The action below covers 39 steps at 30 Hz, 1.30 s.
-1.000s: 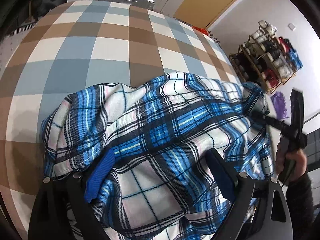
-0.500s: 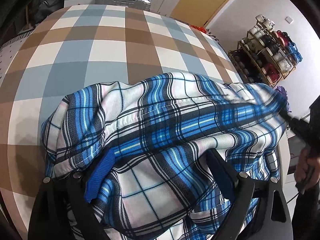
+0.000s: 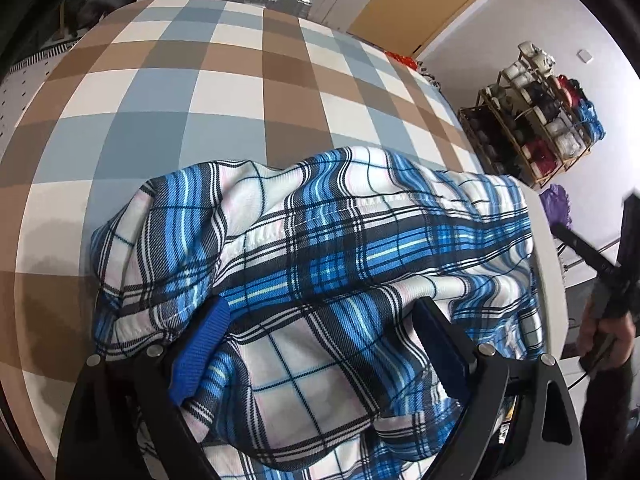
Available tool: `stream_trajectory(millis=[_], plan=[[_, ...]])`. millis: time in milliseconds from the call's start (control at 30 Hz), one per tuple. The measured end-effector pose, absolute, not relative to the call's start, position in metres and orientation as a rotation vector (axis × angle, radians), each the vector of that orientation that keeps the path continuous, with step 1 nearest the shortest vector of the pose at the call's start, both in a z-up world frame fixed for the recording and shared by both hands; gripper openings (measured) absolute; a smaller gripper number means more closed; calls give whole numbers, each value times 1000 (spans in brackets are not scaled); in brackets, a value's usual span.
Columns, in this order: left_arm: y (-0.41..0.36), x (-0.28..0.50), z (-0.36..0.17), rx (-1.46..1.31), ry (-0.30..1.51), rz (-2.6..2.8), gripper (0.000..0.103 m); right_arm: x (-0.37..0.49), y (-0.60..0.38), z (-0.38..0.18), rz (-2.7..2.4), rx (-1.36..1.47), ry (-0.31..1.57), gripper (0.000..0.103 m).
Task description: Fold large clothes
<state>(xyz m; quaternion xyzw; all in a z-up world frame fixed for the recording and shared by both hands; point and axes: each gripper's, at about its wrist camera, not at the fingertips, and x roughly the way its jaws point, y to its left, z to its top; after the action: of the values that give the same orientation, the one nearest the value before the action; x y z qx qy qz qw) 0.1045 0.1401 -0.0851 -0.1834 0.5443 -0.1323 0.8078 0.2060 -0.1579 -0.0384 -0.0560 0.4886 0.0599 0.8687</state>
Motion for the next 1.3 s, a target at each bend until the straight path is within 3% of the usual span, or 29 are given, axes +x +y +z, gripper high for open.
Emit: stream_trajectory(millis=[233, 433, 700, 767, 833, 867, 1033, 1200, 1300], plan=[[115, 112, -90, -179, 1153, -247, 91, 256, -111, -141, 161, -315, 1330, 83], [88, 141, -99, 38, 1194, -184, 100, 272, -122, -143, 210, -239, 1258, 98], [98, 204, -105, 91, 1241, -164, 102, 329, -108, -148, 223, -236, 1146, 99], [106, 217, -105, 76, 1253, -158, 102, 340, -104, -147, 216, -237, 1119, 96], [112, 217, -103, 31, 1274, -151, 102, 345, -100, -136, 214, -230, 1093, 72], [116, 213, -99, -10, 1281, -159, 102, 343, -99, -128, 224, -209, 1081, 68], [126, 163, -66, -266, 1190, -304, 102, 288, -83, -95, 392, -116, 982, 67], [109, 142, -91, -167, 1268, -243, 102, 262, -61, -147, 294, -293, 1131, 65], [117, 124, -106, -131, 1306, -159, 102, 248, -71, -136, 248, -247, 1108, 66]])
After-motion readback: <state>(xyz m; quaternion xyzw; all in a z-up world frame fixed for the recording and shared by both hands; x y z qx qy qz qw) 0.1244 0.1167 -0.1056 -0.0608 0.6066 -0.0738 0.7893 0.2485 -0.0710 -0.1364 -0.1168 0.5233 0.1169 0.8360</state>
